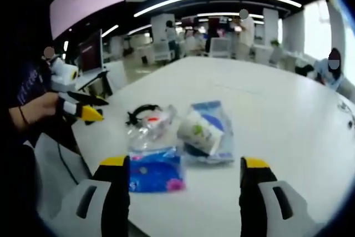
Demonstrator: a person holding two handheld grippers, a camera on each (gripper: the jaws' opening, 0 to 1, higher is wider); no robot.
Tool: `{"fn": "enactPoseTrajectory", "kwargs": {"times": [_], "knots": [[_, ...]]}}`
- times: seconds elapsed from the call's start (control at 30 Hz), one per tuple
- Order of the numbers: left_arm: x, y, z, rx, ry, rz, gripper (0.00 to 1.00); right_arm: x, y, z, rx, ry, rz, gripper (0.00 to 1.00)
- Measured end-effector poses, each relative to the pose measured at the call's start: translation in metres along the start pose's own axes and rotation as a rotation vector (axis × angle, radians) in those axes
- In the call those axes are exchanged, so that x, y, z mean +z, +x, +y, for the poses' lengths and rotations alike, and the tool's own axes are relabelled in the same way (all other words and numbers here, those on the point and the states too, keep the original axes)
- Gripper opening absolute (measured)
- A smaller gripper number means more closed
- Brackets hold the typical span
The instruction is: Arrange the tabletop items into an orderly group along one side of the table until the central work area is clear of visible clutter.
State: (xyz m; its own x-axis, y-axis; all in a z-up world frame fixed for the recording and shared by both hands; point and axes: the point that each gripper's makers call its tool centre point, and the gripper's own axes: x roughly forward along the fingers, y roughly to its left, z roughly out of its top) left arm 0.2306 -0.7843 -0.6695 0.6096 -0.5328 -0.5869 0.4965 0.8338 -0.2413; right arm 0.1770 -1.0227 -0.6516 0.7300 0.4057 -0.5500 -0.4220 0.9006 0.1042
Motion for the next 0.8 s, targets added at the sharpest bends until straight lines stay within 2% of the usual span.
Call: {"fn": "enactPoseTrajectory", "kwargs": {"times": [0.33, 0.8], "knots": [[-0.001, 0.019, -0.008, -0.022, -0.016, 0.034, 0.8, -0.003, 0.003, 0.002, 0.001, -0.001, 0.016, 0.79], [-0.004, 0.039, -0.012, -0.012, -0.07, 0.071, 0.75, -0.008, 0.01, 0.007, 0.009, -0.009, 0.035, 0.79]]}}
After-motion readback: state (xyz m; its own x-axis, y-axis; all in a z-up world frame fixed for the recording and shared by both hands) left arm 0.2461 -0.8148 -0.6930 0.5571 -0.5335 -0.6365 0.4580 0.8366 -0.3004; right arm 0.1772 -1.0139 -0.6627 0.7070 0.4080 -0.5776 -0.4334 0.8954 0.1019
